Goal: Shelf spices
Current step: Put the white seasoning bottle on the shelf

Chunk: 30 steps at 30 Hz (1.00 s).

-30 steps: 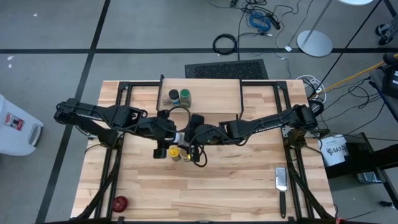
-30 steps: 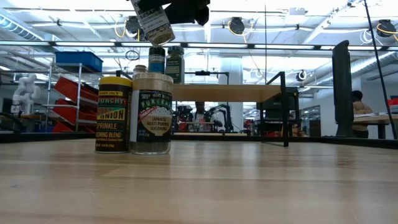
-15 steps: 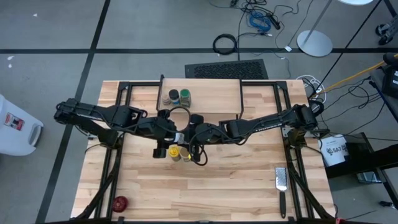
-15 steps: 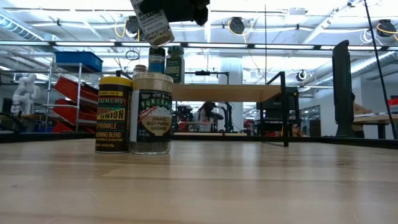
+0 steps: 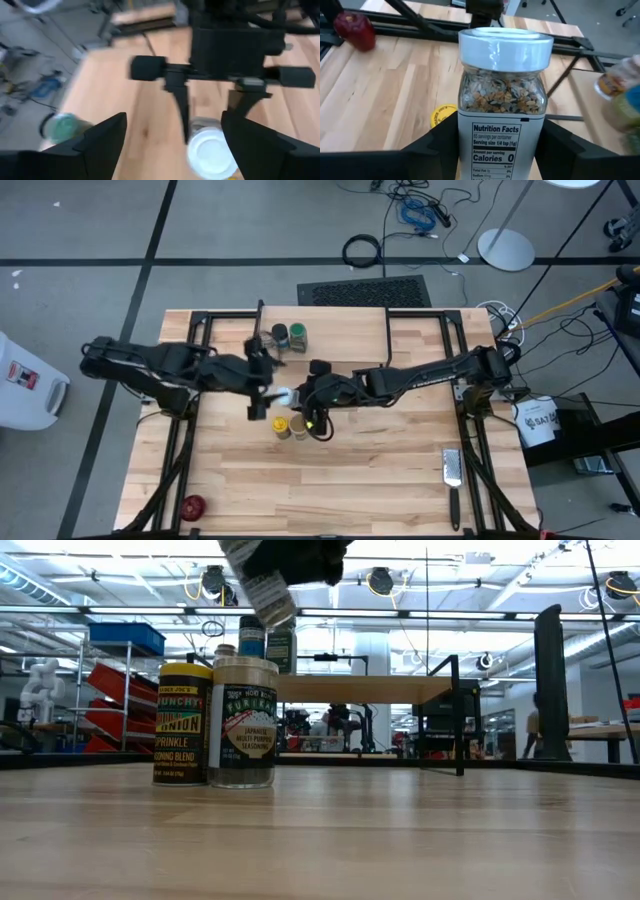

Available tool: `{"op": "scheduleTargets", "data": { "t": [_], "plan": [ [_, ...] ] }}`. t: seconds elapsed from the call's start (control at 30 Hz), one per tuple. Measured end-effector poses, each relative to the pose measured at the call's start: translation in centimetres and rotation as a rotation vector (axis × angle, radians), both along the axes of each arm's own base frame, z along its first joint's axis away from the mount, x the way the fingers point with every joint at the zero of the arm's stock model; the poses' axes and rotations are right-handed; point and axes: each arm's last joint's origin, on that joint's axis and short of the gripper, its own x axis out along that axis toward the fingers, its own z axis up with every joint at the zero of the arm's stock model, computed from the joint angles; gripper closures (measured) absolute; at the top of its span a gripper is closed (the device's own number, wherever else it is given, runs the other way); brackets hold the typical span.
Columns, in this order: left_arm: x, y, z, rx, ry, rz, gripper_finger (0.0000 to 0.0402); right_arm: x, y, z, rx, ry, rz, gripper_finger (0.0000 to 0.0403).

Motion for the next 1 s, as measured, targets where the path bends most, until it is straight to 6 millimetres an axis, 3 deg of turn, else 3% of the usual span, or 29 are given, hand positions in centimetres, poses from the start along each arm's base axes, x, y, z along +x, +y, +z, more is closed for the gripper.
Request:
{"op": "scheduleTargets", "data": {
  "t": [0.13, 0.27, 0.43, 0.6, 0.77, 1.0],
  "plan": [
    [-2.2, 0.6, 2.3, -0.025, -0.11, 0.058, 0.0067, -1.2, -1.2, 1.8, -0.02, -0.009, -0.015, 0.0208],
    [-4.2, 1.2, 3.3, -0.054, -0.18, 0.143, 0.0066, -3.1, -2.7, 4.0, -0.037, -0.013, -0.022, 0.0211],
    [-5.6, 1.6, 3.4, -0.056, -0.174, 0.165, 0.0066, -5.2, -4.0, 6.9, -0.029, -0.087, 0.037, 0.0208],
    [-5.4, 1.5, 2.2, -0.044, -0.135, 0.166, 0.0066, -6.8, -6.0, 8.7, -0.052, -0.127, 0.057, 0.0208],
    [-4.9, 1.5, 0.6, -0.017, -0.088, 0.183, 0.0066, -7.1, -8.7, 8.4, -0.016, -0.126, 0.068, 0.0208],
    [-4.7, 1.4, 0.3, -0.02, -0.106, 0.184, 0.0066, -6.6, -12.5, 4.2, 0.035, -0.209, 0.078, 0.0207]
  ]
}}
